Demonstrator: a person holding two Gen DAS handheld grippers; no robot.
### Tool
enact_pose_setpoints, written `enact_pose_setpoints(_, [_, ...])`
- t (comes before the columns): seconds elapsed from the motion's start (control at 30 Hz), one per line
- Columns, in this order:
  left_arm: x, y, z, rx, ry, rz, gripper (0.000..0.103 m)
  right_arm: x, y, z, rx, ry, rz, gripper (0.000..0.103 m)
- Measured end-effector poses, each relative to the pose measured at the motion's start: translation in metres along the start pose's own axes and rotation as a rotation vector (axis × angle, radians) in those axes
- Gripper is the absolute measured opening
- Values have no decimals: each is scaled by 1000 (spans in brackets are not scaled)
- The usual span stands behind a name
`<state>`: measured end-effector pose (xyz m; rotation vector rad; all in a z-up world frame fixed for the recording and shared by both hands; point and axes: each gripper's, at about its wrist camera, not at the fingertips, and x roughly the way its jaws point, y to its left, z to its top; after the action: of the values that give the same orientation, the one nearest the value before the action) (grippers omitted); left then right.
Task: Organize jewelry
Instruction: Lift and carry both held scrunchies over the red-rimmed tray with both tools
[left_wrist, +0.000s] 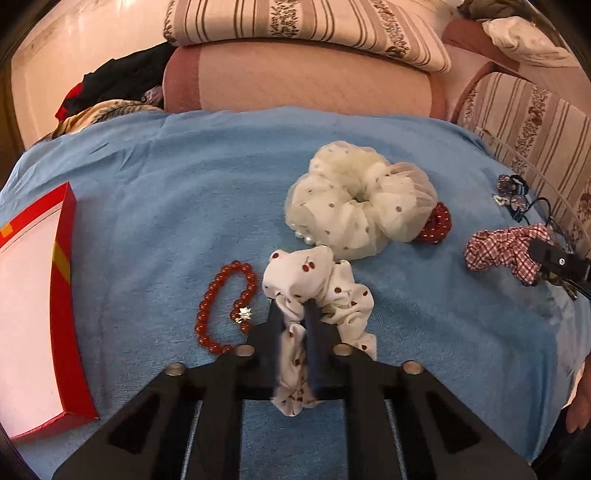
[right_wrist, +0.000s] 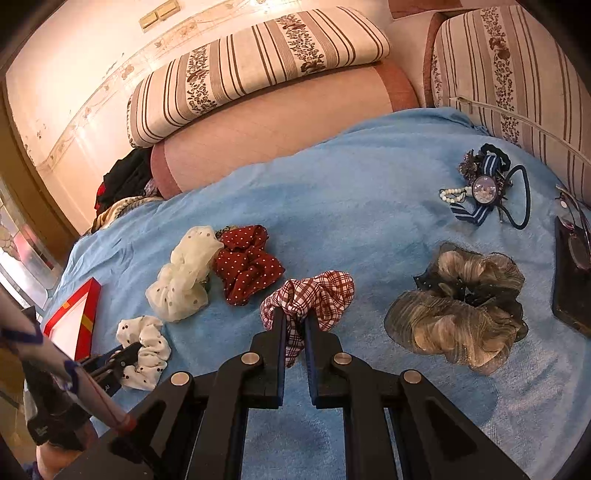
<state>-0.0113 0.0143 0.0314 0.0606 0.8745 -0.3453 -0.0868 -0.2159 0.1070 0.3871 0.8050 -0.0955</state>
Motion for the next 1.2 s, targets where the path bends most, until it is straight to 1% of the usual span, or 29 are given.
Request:
enact_pose_setpoints(0.13, [-17,2,3,-15,-78,-18,8,-5,0,1,-4,-17,10,10])
enact_pose_setpoints(0.27, [-28,5,8,-30,-127,-18,8,-17,3,3,-27,-72,16,9])
enact_pose_setpoints(0.37, [-34,8,13,-37,-146,-11,8,-24,9,4,-49,-107,29,8])
enact_pose_setpoints(0.63, [-46,16,14,-43,-158,6,8,-30,17,5,-68,-128,57,7])
enact_pose_setpoints(0.7, [-47,19,13,-50,-157,12,8,-29,19,4,-74,-120,51,7])
enact_pose_setpoints(0.73, [-48,22,12,-55,-156,17,8,-24,20,4,-86,-94,29,7])
enact_pose_setpoints(0.77, [-48,23,11,-57,-155,17,8,-21,19,3,-82,-85,4,9])
enact_pose_setpoints(0.8, [-49,25,11,-59,-154,18,8,-17,16,1,-64,-71,-13,24])
enact_pose_setpoints(0.83, [-50,26,10,-61,-155,20,8,-10,13,1,-46,-45,-2,52])
enact_pose_setpoints(0.87, [-51,28,10,-63,-158,22,8,-5,13,0,-45,-25,4,63])
enact_pose_setpoints(0.9, [-52,29,10,-65,-160,21,8,0,14,0,-44,-15,-6,70])
enact_pose_setpoints(1.0, [-55,33,11,-77,-167,19,8,17,22,2,-81,9,-36,70])
enact_pose_setpoints(1.07, [-58,34,11,-80,-173,21,8,33,27,3,-108,23,-95,70])
enact_pose_setpoints(1.1, [-59,36,12,-80,-175,23,8,41,28,2,-118,49,-100,70])
enact_pose_setpoints(1.13, [-60,38,11,-81,-175,24,8,54,30,1,-128,95,-102,70])
enact_pose_setpoints(1.17, [-61,40,11,-84,-176,27,8,60,30,0,-130,114,-104,69])
enact_pose_setpoints(1.2, [-63,43,10,-89,-178,32,8,66,30,-2,-135,131,-108,57])
